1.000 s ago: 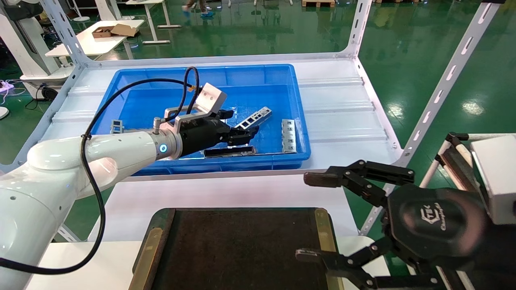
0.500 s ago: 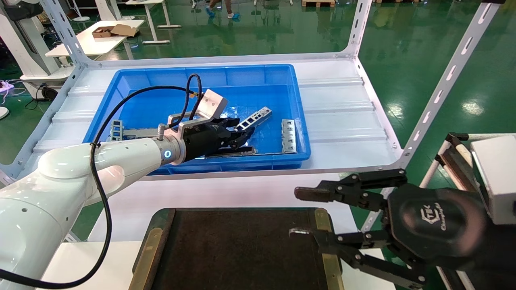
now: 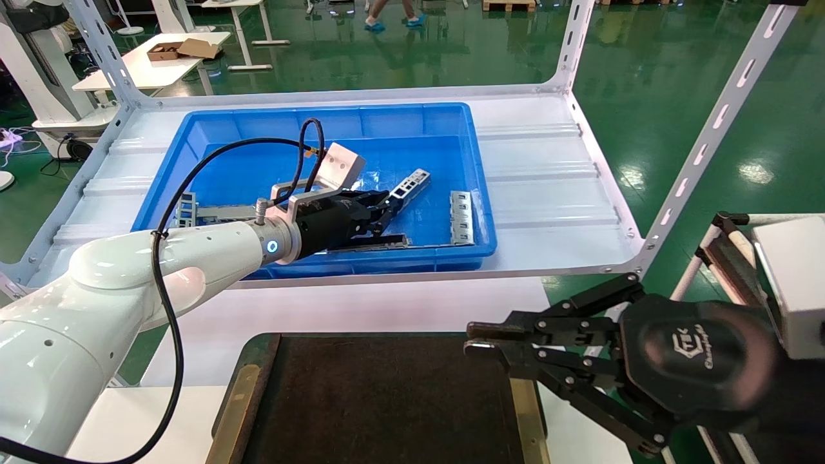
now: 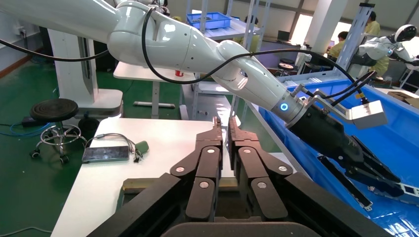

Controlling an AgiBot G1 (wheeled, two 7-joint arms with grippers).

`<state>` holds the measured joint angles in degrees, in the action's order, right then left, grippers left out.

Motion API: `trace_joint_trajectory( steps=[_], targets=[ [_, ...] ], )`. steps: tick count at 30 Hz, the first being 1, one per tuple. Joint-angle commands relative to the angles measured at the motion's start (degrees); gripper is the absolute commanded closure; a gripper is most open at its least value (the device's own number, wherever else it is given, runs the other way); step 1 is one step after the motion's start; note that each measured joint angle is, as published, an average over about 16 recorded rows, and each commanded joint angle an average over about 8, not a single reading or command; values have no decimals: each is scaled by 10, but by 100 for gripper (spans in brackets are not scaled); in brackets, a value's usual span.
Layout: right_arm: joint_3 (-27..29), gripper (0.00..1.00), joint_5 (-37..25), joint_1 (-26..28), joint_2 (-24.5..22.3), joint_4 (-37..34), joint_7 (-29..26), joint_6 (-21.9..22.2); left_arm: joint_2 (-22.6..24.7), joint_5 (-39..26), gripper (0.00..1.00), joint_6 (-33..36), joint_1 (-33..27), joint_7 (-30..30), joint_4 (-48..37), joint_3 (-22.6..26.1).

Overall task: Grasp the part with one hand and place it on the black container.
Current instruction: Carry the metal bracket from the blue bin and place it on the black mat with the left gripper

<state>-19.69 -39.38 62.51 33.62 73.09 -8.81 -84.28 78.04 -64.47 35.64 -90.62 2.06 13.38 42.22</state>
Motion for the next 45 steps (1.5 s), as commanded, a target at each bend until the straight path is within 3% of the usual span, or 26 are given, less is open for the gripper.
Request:
trace_joint_trajectory(
  steps=[1,7,11,22,29,34,38,45],
  targets=[
    [0,100,0,0,0,0,0,0,0,4,100,-5,0,2,0,6],
    [0,100,0,0,0,0,0,0,-5,32,100,-2,-11,5,4,4],
    [0,100,0,0,0,0,0,0,-22,58,100,45,-22,-2,11,-7],
    [0,100,0,0,0,0,0,0,-145,159,100,390,10,-50,69,-57],
    [0,100,0,0,0,0,0,0,-215,202,100,511,91,-49,130,-70],
    [0,100,0,0,0,0,0,0,-265,232,100,530,193,-42,223,-78],
    [0,100,0,0,0,0,0,0,-297,251,100,504,292,-34,306,-79],
    [-1,100,0,0,0,0,0,0,-304,264,100,339,444,-27,390,-85]
  ],
)
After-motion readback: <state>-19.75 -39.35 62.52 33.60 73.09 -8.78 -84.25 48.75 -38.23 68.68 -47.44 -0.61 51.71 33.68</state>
